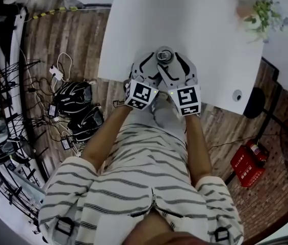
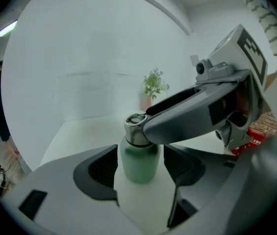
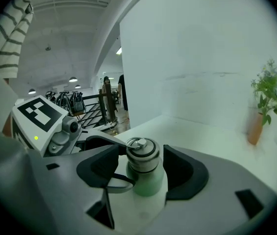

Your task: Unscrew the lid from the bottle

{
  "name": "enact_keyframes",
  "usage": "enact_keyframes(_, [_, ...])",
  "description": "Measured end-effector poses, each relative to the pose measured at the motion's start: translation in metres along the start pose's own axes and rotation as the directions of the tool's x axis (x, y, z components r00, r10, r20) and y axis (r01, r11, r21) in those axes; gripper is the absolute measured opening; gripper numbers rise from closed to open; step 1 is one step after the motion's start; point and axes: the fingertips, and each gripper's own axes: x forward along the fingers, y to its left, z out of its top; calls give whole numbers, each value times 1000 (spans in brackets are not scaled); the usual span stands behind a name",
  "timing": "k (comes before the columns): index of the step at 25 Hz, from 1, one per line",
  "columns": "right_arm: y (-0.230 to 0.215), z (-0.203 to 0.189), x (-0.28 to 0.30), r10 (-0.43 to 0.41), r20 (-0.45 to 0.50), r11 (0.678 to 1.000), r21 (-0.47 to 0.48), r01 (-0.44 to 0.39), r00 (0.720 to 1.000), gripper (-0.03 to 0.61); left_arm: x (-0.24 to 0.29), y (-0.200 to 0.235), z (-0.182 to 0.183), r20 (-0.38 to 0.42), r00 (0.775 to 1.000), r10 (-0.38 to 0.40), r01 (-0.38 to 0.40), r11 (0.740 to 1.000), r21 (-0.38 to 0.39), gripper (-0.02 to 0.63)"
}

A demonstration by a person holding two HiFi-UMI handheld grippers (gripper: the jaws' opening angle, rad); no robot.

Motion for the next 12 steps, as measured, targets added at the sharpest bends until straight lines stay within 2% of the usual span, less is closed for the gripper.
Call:
enact_keyframes(5, [-1,-3,9,7,-10,1000,-24,-8,1000,276,11,0,-2,16,999,-50,49,998,39,307])
enact_keyframes(12, [-3,-6,16,-17,-25,999,-32,16,1000,240,19,0,-4,27,996,-85,84,995,56,299])
